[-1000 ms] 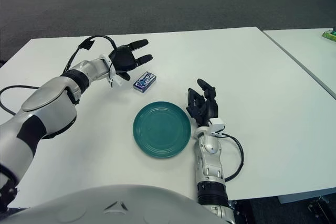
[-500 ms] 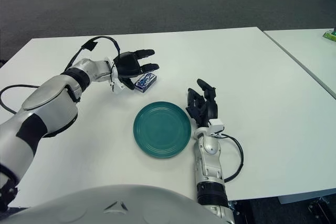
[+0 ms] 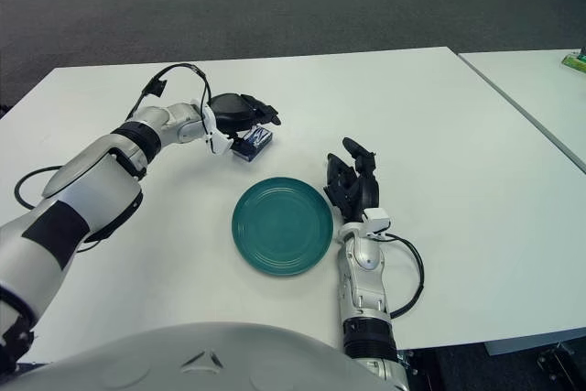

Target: Put the gum into the plate.

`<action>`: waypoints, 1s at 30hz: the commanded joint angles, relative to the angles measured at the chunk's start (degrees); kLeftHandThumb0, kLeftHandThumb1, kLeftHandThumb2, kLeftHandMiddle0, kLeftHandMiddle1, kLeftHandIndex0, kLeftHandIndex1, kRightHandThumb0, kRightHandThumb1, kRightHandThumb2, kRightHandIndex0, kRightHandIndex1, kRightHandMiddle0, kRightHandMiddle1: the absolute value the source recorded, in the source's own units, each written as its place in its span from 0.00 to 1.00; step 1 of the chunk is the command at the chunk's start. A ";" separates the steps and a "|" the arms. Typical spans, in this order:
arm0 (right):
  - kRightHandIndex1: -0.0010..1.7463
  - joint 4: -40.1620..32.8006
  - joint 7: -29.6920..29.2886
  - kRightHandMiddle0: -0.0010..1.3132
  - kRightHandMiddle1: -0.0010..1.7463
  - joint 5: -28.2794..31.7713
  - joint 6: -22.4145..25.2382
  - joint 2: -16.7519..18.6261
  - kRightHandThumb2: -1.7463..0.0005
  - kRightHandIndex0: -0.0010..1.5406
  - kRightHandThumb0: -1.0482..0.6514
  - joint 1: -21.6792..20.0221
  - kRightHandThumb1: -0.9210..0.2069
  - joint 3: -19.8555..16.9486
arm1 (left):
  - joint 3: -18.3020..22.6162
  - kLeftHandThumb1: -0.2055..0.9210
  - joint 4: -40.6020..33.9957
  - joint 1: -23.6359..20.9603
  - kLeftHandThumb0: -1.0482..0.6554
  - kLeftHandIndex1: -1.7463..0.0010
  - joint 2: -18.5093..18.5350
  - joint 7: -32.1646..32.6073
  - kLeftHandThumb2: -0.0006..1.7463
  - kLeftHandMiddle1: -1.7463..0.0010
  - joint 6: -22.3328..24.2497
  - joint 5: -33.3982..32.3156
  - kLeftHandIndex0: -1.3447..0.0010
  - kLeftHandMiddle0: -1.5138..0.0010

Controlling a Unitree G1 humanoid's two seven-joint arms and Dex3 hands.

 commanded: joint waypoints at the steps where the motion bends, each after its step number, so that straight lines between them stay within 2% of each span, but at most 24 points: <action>1: 0.30 4.73 -0.30 0.02 0.48 1.11 6.05 0.77 0.66 0.26 0.33 4.33 0.04 -0.48 | 2.18 1.00 -0.06 1.33 0.07 0.39 0.36 -2.15 0.46 0.81 0.34 -2.17 0.80 0.58; 2: 0.30 4.74 -0.24 0.02 0.48 1.13 6.03 0.74 0.66 0.26 0.33 4.32 0.04 -0.52 | 2.52 1.00 -0.08 1.51 0.07 0.38 0.31 -2.51 0.46 0.74 0.42 -2.49 0.80 0.60; 3: 0.30 4.73 -0.11 0.02 0.47 1.13 5.94 0.70 0.66 0.26 0.33 4.34 0.04 -0.51 | 2.91 1.00 -0.09 1.76 0.07 0.38 0.27 -2.77 0.46 0.72 0.53 -2.84 0.80 0.61; 4: 0.29 4.72 -0.01 0.02 0.47 1.13 5.89 0.66 0.65 0.26 0.33 4.34 0.04 -0.52 | 3.19 1.00 -0.11 1.93 0.07 0.36 0.23 -2.96 0.47 0.62 0.63 -3.08 0.79 0.62; 5: 0.29 4.69 0.13 0.02 0.47 1.14 5.86 0.61 0.65 0.26 0.33 4.35 0.04 -0.52 | 3.45 1.00 -0.14 2.09 0.08 0.35 0.21 -3.03 0.47 0.60 0.71 -3.31 0.79 0.63; 7: 0.29 4.65 0.36 0.02 0.47 1.15 5.85 0.53 0.65 0.26 0.33 4.33 0.04 -0.54 | 3.77 1.00 -0.22 2.33 0.08 0.32 0.18 -3.01 0.48 0.49 0.79 -3.51 0.79 0.64; 11: 0.29 4.54 0.71 0.02 0.47 0.95 5.72 0.33 0.64 0.25 0.33 4.31 0.04 -0.53 | 4.06 1.00 -0.24 2.73 0.07 0.29 0.15 -3.20 0.49 0.40 1.19 -3.51 0.79 0.64; 13: 0.29 4.55 0.80 0.02 0.47 0.86 5.65 0.26 0.64 0.25 0.33 4.27 0.04 -0.53 | 4.15 1.00 -0.25 2.80 0.07 0.29 0.13 -3.34 0.50 0.38 1.33 -3.45 0.79 0.64; 16: 0.29 4.64 0.92 0.02 0.47 0.80 5.58 0.17 0.64 0.25 0.33 4.16 0.03 -0.58 | 4.19 1.00 -0.30 2.91 0.06 0.26 0.21 -3.36 0.52 0.29 1.26 -3.26 0.80 0.64; 25: 0.29 5.26 1.37 0.00 0.47 0.77 5.25 -0.42 0.65 0.26 0.32 3.71 0.00 -0.77 | 3.96 1.00 -0.31 2.83 0.06 0.18 0.07 -3.79 0.52 0.12 1.71 -2.99 0.80 0.65; 28: 0.29 5.48 1.64 0.00 0.47 1.11 5.23 -0.48 0.66 0.27 0.32 3.55 0.00 -1.02 | 3.78 1.00 -0.31 2.95 0.06 0.17 0.14 -3.49 0.52 0.11 1.73 -2.77 0.80 0.66; 30: 0.30 5.57 1.77 0.00 0.48 1.31 5.27 -0.47 0.66 0.27 0.32 3.45 0.00 -1.16 | 3.81 1.00 -0.32 3.02 0.07 0.18 0.17 -3.27 0.51 0.16 1.57 -2.77 0.80 0.68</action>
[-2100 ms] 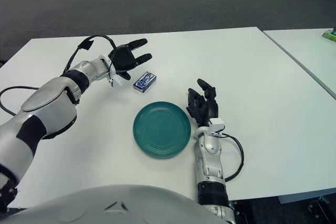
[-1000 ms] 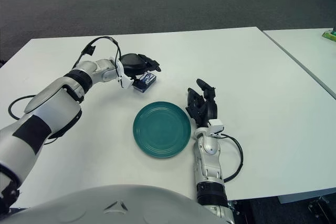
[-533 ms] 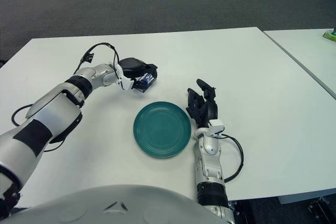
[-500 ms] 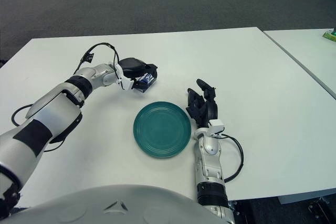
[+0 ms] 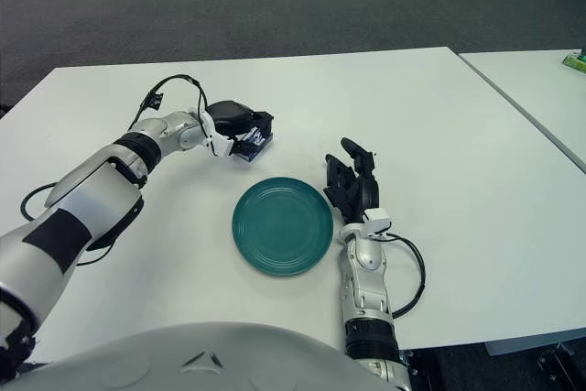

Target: Put the gum into the plate.

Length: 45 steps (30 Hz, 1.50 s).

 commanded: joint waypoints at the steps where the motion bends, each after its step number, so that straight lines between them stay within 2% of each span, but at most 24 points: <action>1: 0.30 5.53 -0.19 0.00 0.48 1.23 5.28 0.29 0.67 0.27 0.32 3.29 0.00 -0.78 | 0.34 1.00 -0.18 0.76 0.07 0.18 0.40 -0.04 0.50 0.19 0.13 -0.26 0.80 0.68; 3: 0.30 5.66 -0.07 0.00 0.48 1.39 5.30 0.26 0.67 0.28 0.32 3.15 0.00 -0.94 | 0.32 1.00 -0.18 0.86 0.08 0.19 0.44 0.32 0.49 0.28 -0.12 -0.22 0.79 0.69; 6: 0.30 5.93 0.11 0.01 0.48 1.56 5.23 0.14 0.67 0.28 0.32 2.90 0.00 -1.05 | -0.03 1.00 -0.13 1.12 0.10 0.24 0.43 1.95 0.46 0.57 0.45 0.30 0.75 0.72; 8: 0.30 6.05 0.21 0.01 0.48 1.66 5.20 0.08 0.67 0.28 0.32 2.78 0.00 -1.10 | -0.23 1.00 -0.09 1.28 0.10 0.28 0.42 3.00 0.45 0.69 0.94 0.66 0.75 0.73; 13: 0.31 6.21 0.51 0.02 0.48 2.01 5.20 0.11 0.68 0.29 0.33 2.57 0.01 -1.34 | -1.02 1.00 0.00 1.79 0.09 0.36 0.33 7.41 0.46 0.89 2.66 1.78 0.81 0.75; 20: 0.32 6.24 1.09 0.02 0.48 2.43 4.87 0.32 0.67 0.29 0.33 2.60 0.02 -1.61 | -1.64 1.00 0.27 1.83 0.09 0.41 0.39 8.87 0.48 0.94 3.39 2.50 0.87 0.77; 25: 0.32 5.98 1.45 0.02 0.48 2.41 4.67 0.36 0.67 0.29 0.33 2.89 0.02 -1.71 | -1.51 1.00 0.41 1.98 0.09 0.43 0.51 7.60 0.50 0.94 3.18 2.39 0.85 0.71; 37: 0.32 4.87 1.51 0.02 0.48 3.04 5.65 0.69 0.66 0.29 0.34 3.43 0.03 -1.63 | -1.39 1.00 0.56 2.95 0.09 0.45 0.62 2.86 0.55 0.94 2.62 2.07 0.86 0.65; 45: 0.32 4.01 1.28 0.02 0.48 3.14 5.91 1.09 0.65 0.30 0.34 3.99 0.04 -1.19 | -1.81 1.00 0.64 5.78 0.07 0.43 1.00 0.71 0.56 0.90 2.14 2.37 0.86 0.58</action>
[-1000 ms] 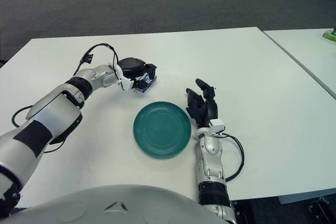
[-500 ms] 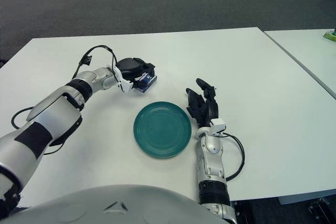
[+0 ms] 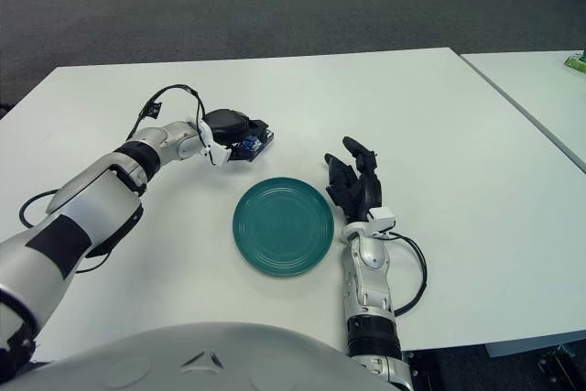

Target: Put the gum into the plate.

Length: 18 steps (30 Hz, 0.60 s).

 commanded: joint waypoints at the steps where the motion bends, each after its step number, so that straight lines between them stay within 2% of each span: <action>1: 0.31 3.53 -0.86 0.02 0.48 0.96 5.88 1.16 0.65 0.30 0.34 4.48 0.04 -0.15 | -0.50 1.00 0.31 2.45 0.06 0.43 0.88 -1.03 0.56 0.89 -0.34 0.29 0.86 0.58; 5: 0.31 3.31 -1.11 0.02 0.49 0.69 5.92 1.31 0.65 0.30 0.34 4.73 0.04 -0.03 | -0.74 1.00 0.23 3.44 0.06 0.43 0.88 -0.90 0.57 0.88 -0.64 0.44 0.87 0.57; 7: 0.31 3.33 -1.35 0.01 0.49 0.32 5.91 1.29 0.65 0.30 0.33 4.76 0.03 0.05 | -0.70 1.00 0.20 3.95 0.05 0.42 0.94 -0.89 0.57 0.80 -0.92 0.34 0.88 0.60; 9: 0.30 3.19 -1.63 0.01 0.49 -0.19 5.87 1.27 0.66 0.30 0.33 4.94 0.01 0.27 | -0.64 1.00 0.12 4.48 0.05 0.39 1.13 -0.66 0.56 0.67 -1.31 0.25 0.88 0.65; 12: 0.29 2.82 -2.04 0.00 0.48 -0.66 6.13 1.25 0.66 0.29 0.32 5.17 0.00 0.57 | -0.49 1.00 0.01 5.14 0.06 0.38 1.42 -0.39 0.55 0.58 -1.80 -0.03 0.88 0.69; 18: 0.26 1.75 -2.62 0.00 0.48 -0.66 7.48 1.23 0.67 0.29 0.32 5.56 0.00 1.02 | -0.52 1.00 -0.27 6.88 0.07 0.37 2.02 0.63 0.54 0.53 -2.62 -0.64 0.89 0.70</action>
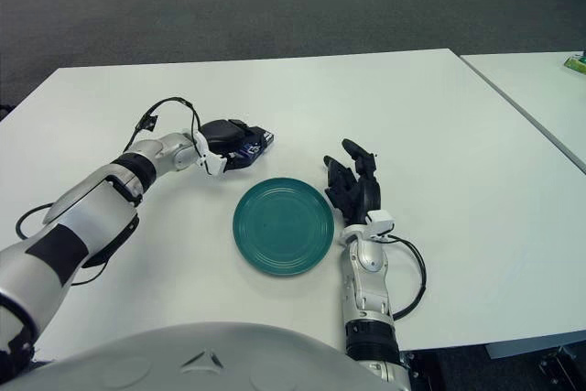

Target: Put the gum into the plate.

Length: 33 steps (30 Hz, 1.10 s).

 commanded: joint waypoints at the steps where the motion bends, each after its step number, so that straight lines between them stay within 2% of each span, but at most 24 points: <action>1: 0.26 3.04 -1.28 0.01 0.49 -0.09 6.51 0.81 0.67 0.29 0.32 4.55 0.00 0.15 | -0.69 1.00 0.88 3.60 0.07 0.37 1.01 -1.03 0.54 0.53 -0.72 0.65 0.89 0.70; 9: 0.22 2.06 -1.95 0.00 0.47 -0.74 7.41 0.76 0.67 0.30 0.31 4.81 0.00 0.67 | -0.83 1.00 0.24 5.35 0.09 0.32 2.80 -0.27 0.52 0.45 -2.72 0.02 0.86 0.70; 20: 0.22 1.90 -1.89 0.01 0.47 -0.34 7.51 0.94 0.67 0.32 0.32 5.11 0.00 0.88 | -3.19 1.00 -0.55 6.76 0.09 0.33 5.77 -0.09 0.53 0.29 -5.07 1.72 0.85 0.72; 28: 0.21 0.64 -2.00 0.00 0.48 -0.38 7.82 1.18 0.66 0.31 0.31 5.93 0.00 1.26 | -5.07 1.00 -4.04 8.28 0.07 0.29 11.71 -1.08 0.52 0.21 -12.49 1.91 0.83 0.74; 33: 0.21 -0.26 -2.58 0.00 0.47 -0.54 8.71 1.39 0.66 0.31 0.31 6.29 0.00 1.36 | -5.52 1.00 -6.62 9.41 0.07 0.27 15.36 -2.45 0.50 0.22 -15.42 1.86 0.82 0.74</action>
